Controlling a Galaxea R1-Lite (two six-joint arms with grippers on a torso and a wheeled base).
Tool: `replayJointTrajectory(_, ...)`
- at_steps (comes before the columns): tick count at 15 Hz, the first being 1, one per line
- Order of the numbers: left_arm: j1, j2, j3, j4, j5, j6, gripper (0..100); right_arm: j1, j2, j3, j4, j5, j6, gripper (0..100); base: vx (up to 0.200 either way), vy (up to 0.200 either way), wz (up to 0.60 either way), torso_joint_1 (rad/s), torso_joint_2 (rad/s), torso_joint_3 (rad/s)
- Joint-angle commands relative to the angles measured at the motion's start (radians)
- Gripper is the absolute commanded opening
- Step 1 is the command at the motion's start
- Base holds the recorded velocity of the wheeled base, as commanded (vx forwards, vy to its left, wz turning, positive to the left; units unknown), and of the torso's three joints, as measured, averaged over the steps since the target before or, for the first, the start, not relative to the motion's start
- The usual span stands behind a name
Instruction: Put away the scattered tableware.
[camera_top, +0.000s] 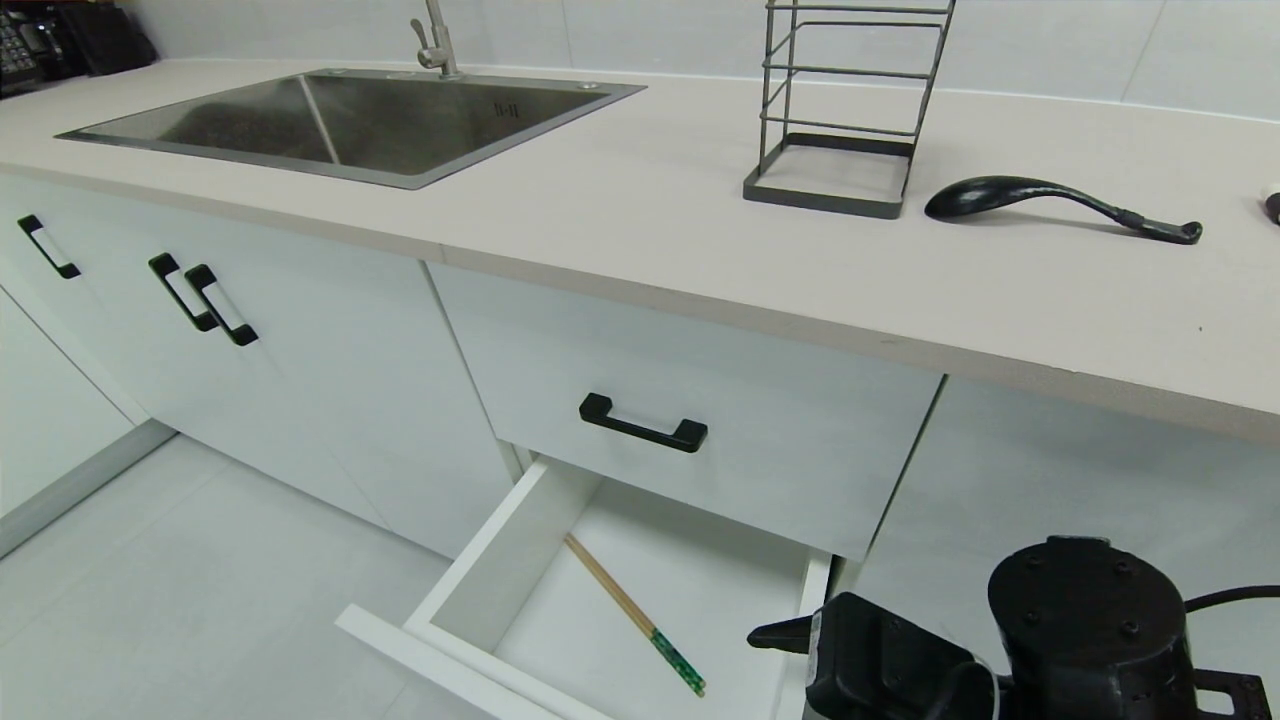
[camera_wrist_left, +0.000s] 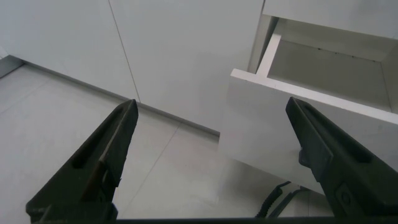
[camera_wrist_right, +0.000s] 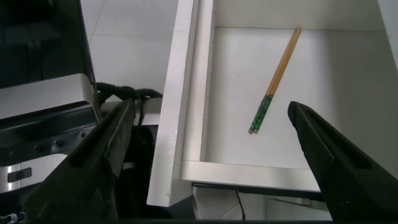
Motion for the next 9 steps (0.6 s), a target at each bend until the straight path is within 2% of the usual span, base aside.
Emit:
replayJointTrajectory(1,0.0,0.0,0.0,0.0,0.0,0.0,100,0.001,0.001,0.0,0.0,0.0,0.0,100,0.0,0.0,0.0,0.0,0.0,0.0)
replayJointTrajectory(6,0.0,0.0,0.0,0.0,0.0,0.0,100,0.006,0.001,0.001,0.0,0.0,0.0,100,0.0,0.0,0.0,0.0,0.0,0.0)
replayJointTrajectory(9,0.0,0.0,0.0,0.0,0.0,0.0,100,0.019,0.0,0.0,0.0,0.0,0.0,100,0.0,0.0,0.0,0.191,-0.11,-0.051)
